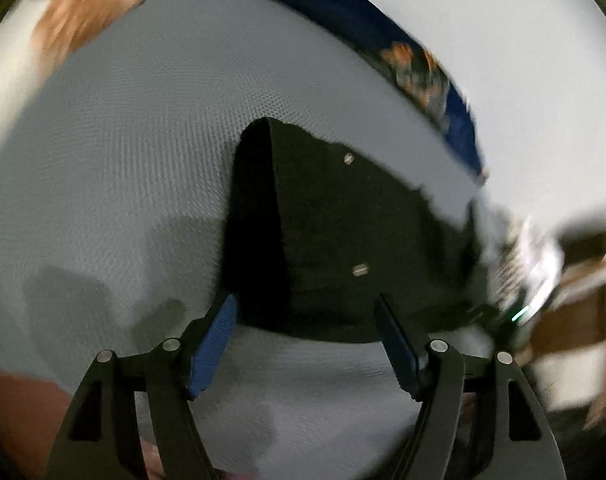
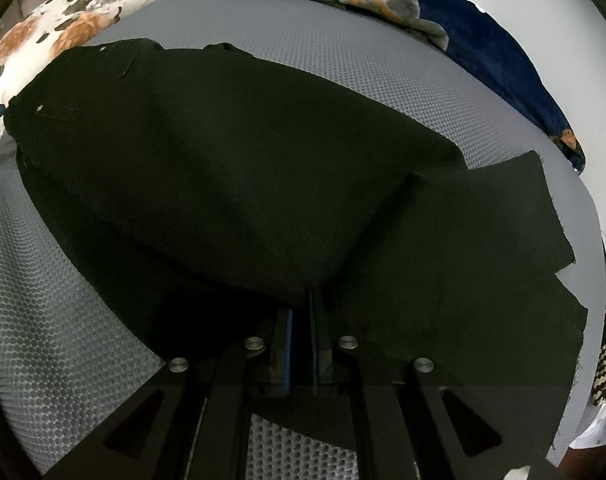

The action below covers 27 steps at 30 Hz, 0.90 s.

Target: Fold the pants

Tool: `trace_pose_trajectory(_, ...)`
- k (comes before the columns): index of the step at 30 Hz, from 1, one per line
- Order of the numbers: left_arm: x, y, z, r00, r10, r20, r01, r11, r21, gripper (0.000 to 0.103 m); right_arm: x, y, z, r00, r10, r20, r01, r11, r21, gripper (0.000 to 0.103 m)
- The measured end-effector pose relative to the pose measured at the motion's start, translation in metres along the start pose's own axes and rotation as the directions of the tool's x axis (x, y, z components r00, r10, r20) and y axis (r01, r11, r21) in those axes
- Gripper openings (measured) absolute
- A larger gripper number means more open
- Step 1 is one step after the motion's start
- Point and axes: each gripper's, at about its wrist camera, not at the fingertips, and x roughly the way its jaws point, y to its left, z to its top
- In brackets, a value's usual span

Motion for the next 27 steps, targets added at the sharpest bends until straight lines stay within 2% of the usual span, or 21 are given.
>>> trace_pose_trajectory(1,0.002,0.004,-0.003,1.0,-0.025,-0.012,0.024,0.997,-0.077,0.069,0.0,0.0,0.0,1.0,0.0,0.001,0.0,1.0,0.0,0.006)
trace_pose_trajectory(3,0.014,0.007,-0.009,0.998,-0.045,-0.047,0.037,0.986,-0.164,0.064,0.0,0.0,0.0,1.0,-0.003,0.003,0.003,1.0,-0.004,0.006)
trace_pose_trajectory(7,0.042,0.009,-0.019,0.994,-0.046,-0.1,0.019,0.967,-0.256,0.056,-0.001,0.0,-0.001,1.0,-0.004,0.01,0.004,1.0,-0.005,0.006)
trace_pose_trajectory(11,0.052,0.016,-0.017,0.998,-0.013,-0.057,-0.007,0.945,-0.327,0.056,-0.001,0.001,-0.002,1.0,-0.009,0.015,0.009,1.0,-0.004,0.006)
trace_pose_trajectory(12,0.054,0.018,-0.014,0.999,-0.009,-0.038,-0.004,0.939,-0.343,0.049,-0.001,0.001,-0.002,1.0,-0.009,0.016,0.01,1.0,-0.002,0.006)
trace_pose_trajectory(13,0.057,0.015,-0.011,1.0,-0.014,-0.025,0.004,0.939,-0.344,0.037,-0.002,0.001,-0.003,1.0,-0.013,0.018,0.013,1.0,0.002,0.006)
trace_pose_trajectory(16,0.055,0.009,-0.002,1.0,-0.011,0.005,0.012,0.952,-0.305,0.022,-0.009,0.004,-0.004,0.999,-0.039,0.031,0.038,0.999,0.013,0.005)
trace_pose_trajectory(21,0.035,-0.028,0.024,0.995,-0.026,0.092,0.035,0.995,-0.096,0.021,-0.04,0.005,0.0,0.994,-0.071,0.079,0.066,0.996,0.065,0.005)
trace_pose_trajectory(24,0.026,-0.037,0.036,0.991,-0.059,0.118,0.059,0.998,0.005,0.021,-0.061,0.009,-0.003,0.991,-0.086,0.1,0.079,0.995,0.068,0.005)
trace_pose_trajectory(27,0.029,-0.034,0.045,0.994,-0.033,0.104,0.025,0.997,0.078,0.021,-0.061,0.017,-0.01,0.994,-0.067,0.084,0.06,0.995,0.076,0.005)
